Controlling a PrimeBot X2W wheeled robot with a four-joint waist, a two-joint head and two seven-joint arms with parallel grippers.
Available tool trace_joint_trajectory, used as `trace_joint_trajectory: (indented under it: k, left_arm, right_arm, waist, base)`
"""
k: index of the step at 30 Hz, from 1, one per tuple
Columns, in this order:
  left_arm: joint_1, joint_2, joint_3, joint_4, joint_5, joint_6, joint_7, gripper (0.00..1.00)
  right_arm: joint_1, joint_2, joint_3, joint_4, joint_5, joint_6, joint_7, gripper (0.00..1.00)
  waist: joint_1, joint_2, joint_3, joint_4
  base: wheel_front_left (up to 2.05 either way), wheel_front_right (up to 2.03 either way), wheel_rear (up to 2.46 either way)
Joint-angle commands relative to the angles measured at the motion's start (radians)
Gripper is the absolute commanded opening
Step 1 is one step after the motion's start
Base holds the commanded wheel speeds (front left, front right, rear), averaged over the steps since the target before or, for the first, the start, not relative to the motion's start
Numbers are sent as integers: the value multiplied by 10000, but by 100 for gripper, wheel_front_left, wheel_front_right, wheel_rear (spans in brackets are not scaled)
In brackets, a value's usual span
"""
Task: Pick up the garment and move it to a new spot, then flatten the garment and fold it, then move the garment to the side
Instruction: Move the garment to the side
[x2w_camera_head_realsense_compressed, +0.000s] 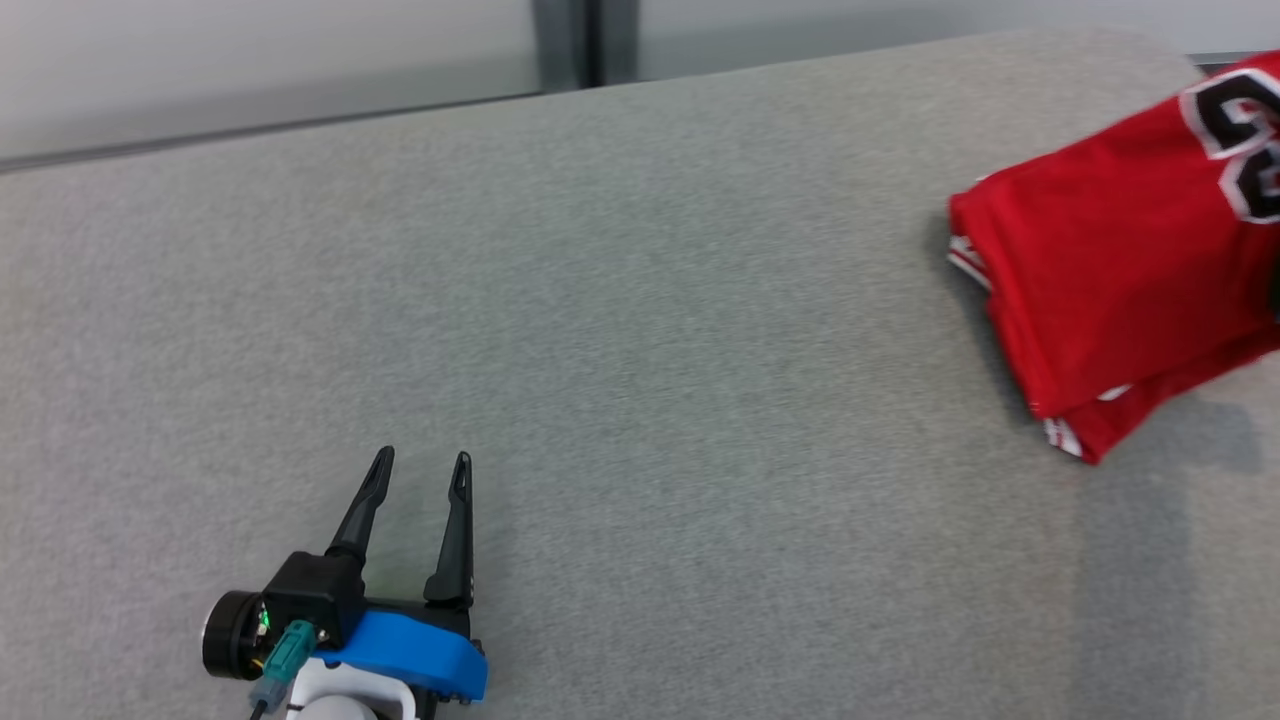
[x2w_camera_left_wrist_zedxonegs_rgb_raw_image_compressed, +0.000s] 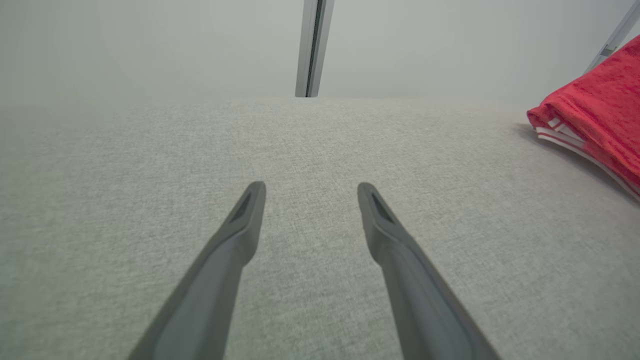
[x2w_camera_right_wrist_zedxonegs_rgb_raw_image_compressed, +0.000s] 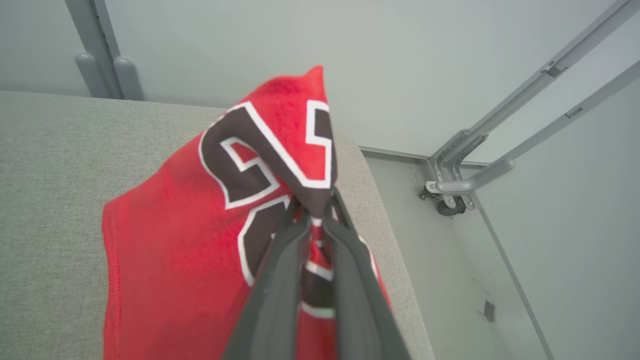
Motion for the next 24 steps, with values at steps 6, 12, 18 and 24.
trace_joint_trajectory:
  k: [6, 12, 18, 24]
  left_arm:
    - [-232, 109, -101, -129, 95, 49, 3, 100]
    - [-198, 182, -166, -173, 101, 75, 57, 100]
    - [-333, 284, -253, -260, 137, 66, 138, 100]
    - [-648, 305, -221, -298, 75, 68, 95, 100]
  right_arm:
    - [146, -196, -1980, 739, -761, -5, -528, 100]
    - [473, 433, -2981, 1275, -1621, -5, -1131, 100]
    - [260, 1041, -2566, 1295, -1760, -3, -1770, 100]
    - [279, 1454, -1745, 1000, -1658, -5, -2742, 100]
  waist:
    - [0, -1, 656, 873]
    - [0, -1, 719, 856]
    - [0, -1, 540, 513]
    - [0, -1, 22, 346]
  base:
    - [0, 0, 0]
    - [0, 0, 0]
    - [0, 0, 0]
    - [0, 0, 0]
